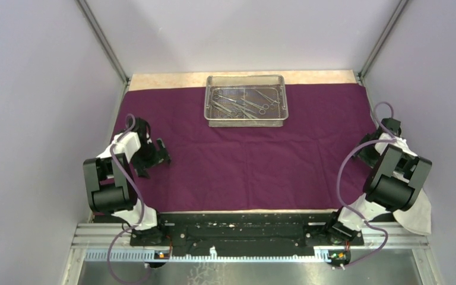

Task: Open and lay out the surgical kit
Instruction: Smooth out the surgical kit at the center of the board.

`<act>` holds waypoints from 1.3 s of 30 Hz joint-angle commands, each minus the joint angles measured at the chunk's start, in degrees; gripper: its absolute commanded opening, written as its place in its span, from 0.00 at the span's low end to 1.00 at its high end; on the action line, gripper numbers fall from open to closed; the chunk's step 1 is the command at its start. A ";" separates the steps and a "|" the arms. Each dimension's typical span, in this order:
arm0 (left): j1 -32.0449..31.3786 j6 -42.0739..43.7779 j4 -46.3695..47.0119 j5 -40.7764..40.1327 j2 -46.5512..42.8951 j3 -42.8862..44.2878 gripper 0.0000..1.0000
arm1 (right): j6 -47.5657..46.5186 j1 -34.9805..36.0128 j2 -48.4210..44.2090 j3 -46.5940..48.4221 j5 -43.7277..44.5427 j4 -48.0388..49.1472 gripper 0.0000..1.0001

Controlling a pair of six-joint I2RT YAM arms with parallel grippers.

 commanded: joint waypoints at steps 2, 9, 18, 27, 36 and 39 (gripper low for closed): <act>1.85 -1.05 -0.91 -1.41 2.41 0.85 0.99 | -0.31 -1.40 2.99 1.83 2.38 1.02 0.78; 1.08 -1.91 -5.12 0.12 -6.35 3.33 0.99 | 0.92 1.56 -2.75 5.22 1.82 -5.55 0.78; 0.79 2.30 1.22 4.27 -6.05 4.70 0.99 | -0.50 23.96 -5.79 6.56 -1.79 -7.41 0.78; 3.38 5.92 4.72 0.12 4.05 4.36 0.99 | -3.19 26.13 -2.23 2.59 -4.31 -4.98 0.78; 7.11 4.64 3.77 -4.61 7.28 2.21 0.99 | -0.56 20.63 -0.46 -1.29 0.01 -3.07 0.80; 7.95 4.72 3.92 -5.45 7.52 1.70 0.99 | 0.55 17.05 1.47 -1.58 -0.48 -3.07 0.80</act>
